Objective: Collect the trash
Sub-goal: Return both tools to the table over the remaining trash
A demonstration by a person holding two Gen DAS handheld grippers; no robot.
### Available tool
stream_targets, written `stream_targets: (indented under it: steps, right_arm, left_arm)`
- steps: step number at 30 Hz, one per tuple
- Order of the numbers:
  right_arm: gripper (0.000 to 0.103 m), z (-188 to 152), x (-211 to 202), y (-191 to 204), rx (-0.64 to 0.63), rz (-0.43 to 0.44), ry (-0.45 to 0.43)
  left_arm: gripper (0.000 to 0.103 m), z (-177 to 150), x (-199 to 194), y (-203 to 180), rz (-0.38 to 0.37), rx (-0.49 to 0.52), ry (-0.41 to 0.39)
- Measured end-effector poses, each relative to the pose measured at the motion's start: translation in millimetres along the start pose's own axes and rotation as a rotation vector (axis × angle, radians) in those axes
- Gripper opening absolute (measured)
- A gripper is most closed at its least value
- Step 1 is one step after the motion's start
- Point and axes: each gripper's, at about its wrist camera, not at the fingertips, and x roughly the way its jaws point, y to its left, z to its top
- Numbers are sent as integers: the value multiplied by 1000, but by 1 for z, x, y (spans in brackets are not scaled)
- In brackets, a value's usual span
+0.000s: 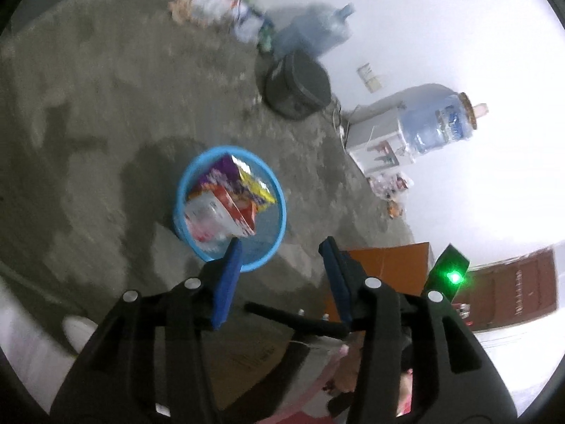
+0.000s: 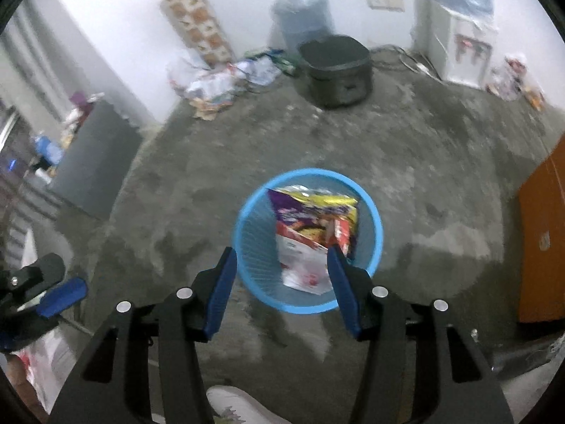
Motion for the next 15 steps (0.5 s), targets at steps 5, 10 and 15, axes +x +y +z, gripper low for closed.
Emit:
stream_targets:
  steps: [5,10,15]
  right_arm:
    - [66,-4,-38,35,-104,100,-83]
    - [72,-15,-71,78,-195,254,-92]
    - [72,-37,-95,124,-274,447,-24]
  left_arm:
    - [50,-29,-75,-15,114,114,-136]
    - [58,-73,-163,-3,298,148,-267]
    - [65,-137,-260,35,361,69,-421]
